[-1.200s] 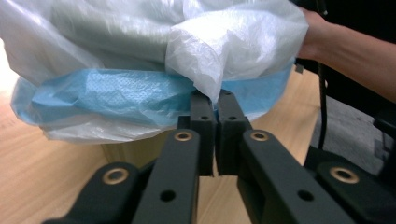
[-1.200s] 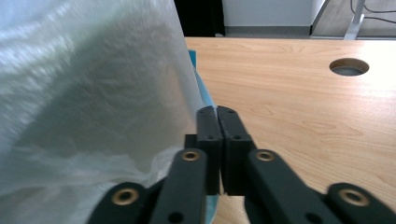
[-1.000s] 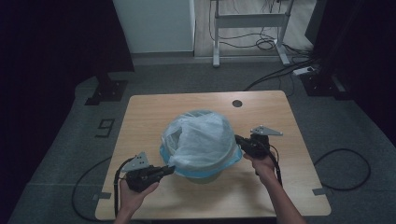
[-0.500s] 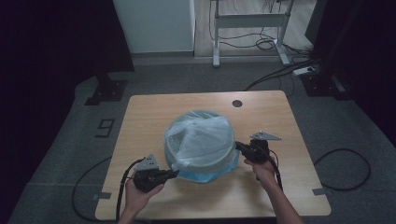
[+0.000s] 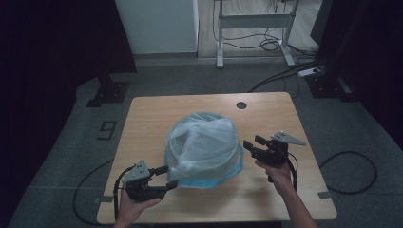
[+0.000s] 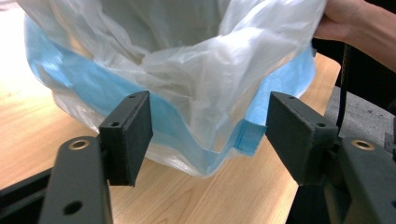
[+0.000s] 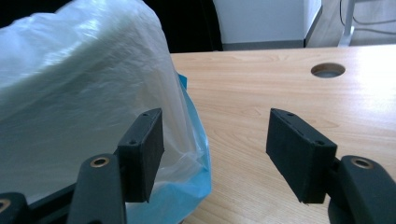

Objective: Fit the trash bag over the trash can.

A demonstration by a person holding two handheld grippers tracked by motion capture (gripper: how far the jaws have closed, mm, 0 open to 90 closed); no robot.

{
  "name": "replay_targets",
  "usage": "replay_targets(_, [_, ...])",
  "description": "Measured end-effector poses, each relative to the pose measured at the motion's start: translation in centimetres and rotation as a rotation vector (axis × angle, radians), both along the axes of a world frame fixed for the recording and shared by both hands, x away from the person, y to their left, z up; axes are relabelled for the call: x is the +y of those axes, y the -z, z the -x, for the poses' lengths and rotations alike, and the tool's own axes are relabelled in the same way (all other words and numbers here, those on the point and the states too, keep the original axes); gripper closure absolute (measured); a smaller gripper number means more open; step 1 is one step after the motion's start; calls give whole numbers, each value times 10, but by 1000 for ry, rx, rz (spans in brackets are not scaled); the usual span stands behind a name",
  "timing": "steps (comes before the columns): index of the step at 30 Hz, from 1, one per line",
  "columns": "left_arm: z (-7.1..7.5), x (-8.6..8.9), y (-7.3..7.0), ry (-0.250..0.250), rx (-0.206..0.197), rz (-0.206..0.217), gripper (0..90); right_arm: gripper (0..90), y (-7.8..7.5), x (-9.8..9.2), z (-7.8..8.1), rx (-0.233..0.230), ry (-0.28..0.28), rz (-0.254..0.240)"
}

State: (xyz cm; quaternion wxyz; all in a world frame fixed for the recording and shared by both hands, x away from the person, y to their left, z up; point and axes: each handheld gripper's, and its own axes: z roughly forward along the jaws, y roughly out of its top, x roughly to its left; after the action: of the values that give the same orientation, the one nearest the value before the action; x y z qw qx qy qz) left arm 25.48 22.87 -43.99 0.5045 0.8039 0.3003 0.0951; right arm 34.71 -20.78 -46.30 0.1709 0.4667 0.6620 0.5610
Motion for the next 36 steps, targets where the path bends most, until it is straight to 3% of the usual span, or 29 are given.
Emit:
replay_targets(6, [7, 13, -16, 10, -33, 41, 273, 361, 1, -10, 12, -30, -14, -6])
replay_targets(10, [0, 19, -33, 13, -51, 56, 268, 362, 7, -18, 18, -27, -25, -14])
replay_targets(15, [-19, 16, -48, 51, -60, 49, 267, 362, 11, -25, 24, -29, -27, -30])
replay_targets(19, [-48, 9, -59, 98, -61, 45, 267, 358, 17, -36, 37, -41, -35, -33])
replay_targets(26, [-78, -5, -68, 146, -58, 36, 273, 360, 29, -49, 49, -37, -45, -48])
replay_targets(33, [-103, -23, -75, 163, -40, -26, 287, 362, 41, -55, 56, -27, -40, -71])
replay_targets(36, [-116, -37, -78, 189, -27, -72, 289, 362, 44, -56, 59, -22, -38, -73])
